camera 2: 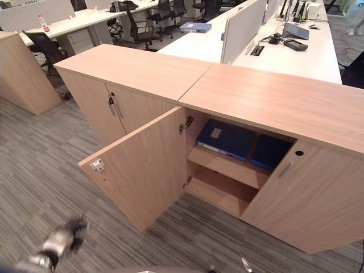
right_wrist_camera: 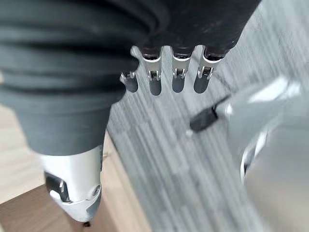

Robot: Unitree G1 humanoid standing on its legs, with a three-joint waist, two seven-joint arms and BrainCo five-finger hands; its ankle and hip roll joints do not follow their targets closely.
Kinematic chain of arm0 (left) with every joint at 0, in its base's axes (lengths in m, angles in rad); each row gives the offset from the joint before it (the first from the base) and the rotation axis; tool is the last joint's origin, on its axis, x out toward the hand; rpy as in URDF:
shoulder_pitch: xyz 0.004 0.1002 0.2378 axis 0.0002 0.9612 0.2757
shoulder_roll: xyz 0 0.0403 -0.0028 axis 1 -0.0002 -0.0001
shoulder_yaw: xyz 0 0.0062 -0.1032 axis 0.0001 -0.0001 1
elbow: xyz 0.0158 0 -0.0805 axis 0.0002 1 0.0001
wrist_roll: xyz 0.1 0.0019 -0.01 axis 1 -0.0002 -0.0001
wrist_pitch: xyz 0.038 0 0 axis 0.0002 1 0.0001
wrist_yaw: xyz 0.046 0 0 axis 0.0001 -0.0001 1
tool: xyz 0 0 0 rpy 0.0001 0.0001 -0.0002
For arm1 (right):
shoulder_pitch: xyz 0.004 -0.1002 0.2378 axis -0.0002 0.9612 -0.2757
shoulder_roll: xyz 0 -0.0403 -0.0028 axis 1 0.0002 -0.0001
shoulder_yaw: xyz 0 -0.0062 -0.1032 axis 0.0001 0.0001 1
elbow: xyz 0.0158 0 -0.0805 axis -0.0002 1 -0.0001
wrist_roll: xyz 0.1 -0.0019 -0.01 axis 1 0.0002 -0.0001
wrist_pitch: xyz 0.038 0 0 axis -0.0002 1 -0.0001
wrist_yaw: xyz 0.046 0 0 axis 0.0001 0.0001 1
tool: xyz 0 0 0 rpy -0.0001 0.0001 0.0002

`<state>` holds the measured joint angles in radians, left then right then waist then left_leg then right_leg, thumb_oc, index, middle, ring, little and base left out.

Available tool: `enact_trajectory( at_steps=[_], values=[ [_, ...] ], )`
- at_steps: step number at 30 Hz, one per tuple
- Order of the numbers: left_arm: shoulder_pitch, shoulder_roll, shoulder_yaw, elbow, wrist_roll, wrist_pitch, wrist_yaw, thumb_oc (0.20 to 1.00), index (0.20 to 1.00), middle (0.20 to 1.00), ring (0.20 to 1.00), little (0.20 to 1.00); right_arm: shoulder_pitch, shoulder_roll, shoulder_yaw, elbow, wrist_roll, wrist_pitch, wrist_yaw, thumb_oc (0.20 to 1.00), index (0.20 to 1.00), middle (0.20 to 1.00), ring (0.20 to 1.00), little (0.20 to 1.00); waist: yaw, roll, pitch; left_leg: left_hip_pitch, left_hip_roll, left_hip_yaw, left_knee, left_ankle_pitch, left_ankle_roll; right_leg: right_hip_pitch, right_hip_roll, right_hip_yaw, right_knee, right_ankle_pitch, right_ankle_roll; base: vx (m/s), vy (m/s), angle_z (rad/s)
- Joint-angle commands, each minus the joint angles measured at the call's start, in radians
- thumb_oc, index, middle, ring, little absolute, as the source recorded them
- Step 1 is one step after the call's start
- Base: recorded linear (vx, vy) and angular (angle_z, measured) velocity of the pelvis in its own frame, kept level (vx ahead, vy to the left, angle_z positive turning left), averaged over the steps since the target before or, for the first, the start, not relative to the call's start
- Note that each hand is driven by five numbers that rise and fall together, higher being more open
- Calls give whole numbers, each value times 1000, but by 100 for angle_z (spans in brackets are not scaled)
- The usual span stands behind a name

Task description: Put the empty folder in the office cabinet

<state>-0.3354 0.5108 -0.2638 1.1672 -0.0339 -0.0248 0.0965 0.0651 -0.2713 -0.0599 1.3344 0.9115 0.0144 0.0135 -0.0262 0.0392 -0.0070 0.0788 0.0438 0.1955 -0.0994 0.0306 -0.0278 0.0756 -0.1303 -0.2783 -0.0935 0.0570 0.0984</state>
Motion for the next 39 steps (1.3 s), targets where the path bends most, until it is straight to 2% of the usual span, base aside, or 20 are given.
enact_trajectory(
  at_steps=[1, 5, 10, 14, 21, 25, 30, 32, 33, 34, 35, 37, 39],
  values=[
    [-61, 27, 56, 151, -31, 13, -16, 1000, 1000, 1000, 1000, 1000, -62, 48, -25, 53, -28, 11, 22, 1000, 1000, 1000, 1000, 1000, -4, -15, 1, 22, 6, -40, 12, -107, -10, -9, -35, 23, 6, -61, 58, 36, -14, -22],
    [-140, 101, 51, 209, -26, 18, -40, 1000, 1000, 1000, 1000, 1000, -58, 42, -18, 58, -22, 10, 32, 1000, 1000, 1000, 1000, 1000, -11, -16, -4, 37, 12, -27, 12, -114, -14, -2, -29, 39, 6, -64, 61, 29, -10, -12],
    [-202, 151, 49, 246, -25, 25, -51, 1000, 1000, 1000, 1000, 1000, -59, 38, -8, 67, -19, 14, 41, 1000, 1000, 1000, 1000, 1000, -16, -16, -11, 40, 13, -17, 12, -113, -14, -4, -26, 47, 6, -63, 64, 0, 0, 0],
    [-232, 160, 53, 251, -41, 26, -55, 1000, 1000, 1000, 1000, 1000, -61, 33, -14, 66, -4, 12, 44, 1000, 1000, 1000, 1000, 1000, -17, -17, -12, 46, 14, -12, 12, -115, -15, -2, -26, 52, 6, -64, 66, 24, 8, -13],
    [-360, 178, -10, 204, -62, 21, -53, 1000, 1000, 1000, 1000, 1000, -60, 24, -11, 65, -2, 8, 48, 1000, 1000, 1000, 1000, 1000, -24, -22, -6, 51, 15, -9, 12, -116, -16, 3, -27, 54, 6, -62, 71, 4, 3, -2],
    [-475, 126, -69, 172, -101, 9, -35, 1000, 1000, 1000, 1000, 1000, -67, 19, 9, 66, -17, 6, 44, 1000, 1000, 1000, 1000, 1000, -39, -25, -3, 47, 12, -10, 12, -116, -17, 0, -28, 55, 6, -61, 74, -7, 0, 3],
    [-501, 63, -74, 155, -176, -5, -37, 1000, 1000, 1000, 1000, 1000, -74, 15, 15, 51, -15, 0, 41, 1000, 1000, 1000, 1000, 1000, -58, -25, 2, 46, 12, -5, 12, -117, -16, -9, -28, 65, 6, -56, 75, -3, 3, 1],
    [-448, -44, -93, -2, -161, -17, 14, 1000, 1000, 1000, 1000, 1000, -75, 28, 5, 45, 3, -11, 24, 1000, 1000, 1000, 1000, 1000, -55, -29, 9, 47, 12, -8, 12, -119, -13, -6, -29, 65, 6, -57, 73, -5, -1, -2],
    [-448, -44, -93, -3, -161, -17, 14, 1000, 1000, 1000, 1000, 1000, -75, 28, 5, 44, 3, -11, 24, 1000, 1000, 1000, 1000, 1000, -55, -29, 8, 46, 12, -8, 12, -119, -13, -7, -29, 65, 6, -57, 73, 2, -5, 7],
    [-392, -164, -106, 124, -153, -26, 9, 1000, 1000, 1000, 1000, 1000, -97, 45, 18, 50, 8, -18, 8, 1000, 1000, 1000, 1000, 1000, -75, -35, 9, 52, 14, 3, 12, -121, -14, -10, -26, 77, 6, -61, 69, 9, 0, 5],
    [-393, -164, -107, 126, -153, -27, 9, 1000, 1000, 1000, 1000, 1000, -97, 46, 18, 49, 8, -18, 8, 1000, 1000, 1000, 1000, 1000, -73, -35, 9, 51, 14, 4, 12, -121, -14, -11, -26, 78, 6, -61, 69, 21, -3, -5],
    [-302, -240, -81, 132, -178, -37, 8, 1000, 1000, 1000, 1000, 1000, -67, 44, 2, 51, -21, -6, -7, 1000, 1000, 1000, 1000, 1000, -93, -42, 9, 61, 17, 20, 12, -128, -14, -14, -24, 94, 6, -60, 69, 22, -3, -12],
    [-287, -263, -101, 104, -168, -37, 12, 1000, 1000, 1000, 1000, 1000, -64, 43, -2, 55, -30, -9, -14, 1000, 1000, 1000, 1000, 1000, -90, -43, 9, 63, 18, 22, 12, -130, -12, -14, -23, 97, 6, -60, 68, 3, -3, -2]
  ],
)
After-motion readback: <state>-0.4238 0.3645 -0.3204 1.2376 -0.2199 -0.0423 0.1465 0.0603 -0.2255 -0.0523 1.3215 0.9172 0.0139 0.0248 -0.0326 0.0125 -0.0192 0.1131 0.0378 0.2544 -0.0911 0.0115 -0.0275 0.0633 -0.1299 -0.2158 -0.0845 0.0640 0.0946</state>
